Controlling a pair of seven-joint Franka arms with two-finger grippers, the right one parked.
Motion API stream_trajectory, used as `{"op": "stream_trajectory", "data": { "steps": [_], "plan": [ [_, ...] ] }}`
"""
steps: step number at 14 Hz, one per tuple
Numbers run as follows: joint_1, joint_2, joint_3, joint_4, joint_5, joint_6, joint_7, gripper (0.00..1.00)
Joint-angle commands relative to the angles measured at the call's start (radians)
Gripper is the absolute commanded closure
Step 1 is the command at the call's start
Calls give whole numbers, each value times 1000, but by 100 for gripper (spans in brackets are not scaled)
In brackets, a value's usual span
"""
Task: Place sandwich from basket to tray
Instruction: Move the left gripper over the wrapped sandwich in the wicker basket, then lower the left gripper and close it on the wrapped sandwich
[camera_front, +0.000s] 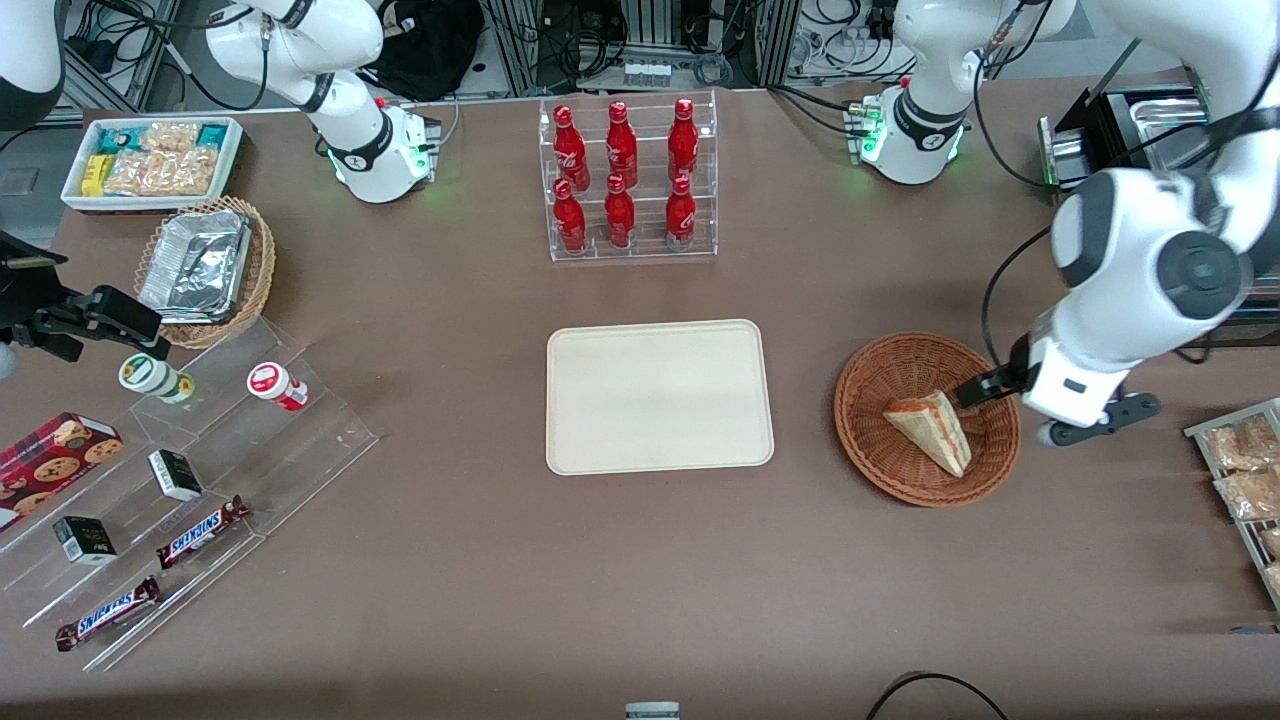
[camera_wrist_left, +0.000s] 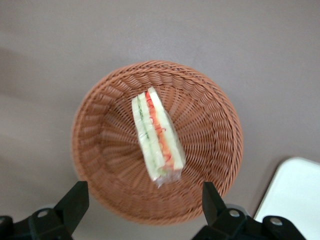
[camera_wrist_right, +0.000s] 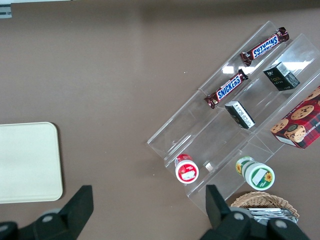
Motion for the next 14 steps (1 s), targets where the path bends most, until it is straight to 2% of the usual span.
{"op": "stream_trajectory", "data": {
  "steps": [1,5,11,12,14],
  "plan": [
    [16,-31,-23,-131,-11,133,-157,0],
    [16,27,-41,-206,-14,284,-321,0],
    [17,116,-41,-212,-15,356,-327,0],
    [19,137,-41,-196,-17,356,-332,8],
    [19,157,-40,-173,-17,356,-376,67]
  ]
}}
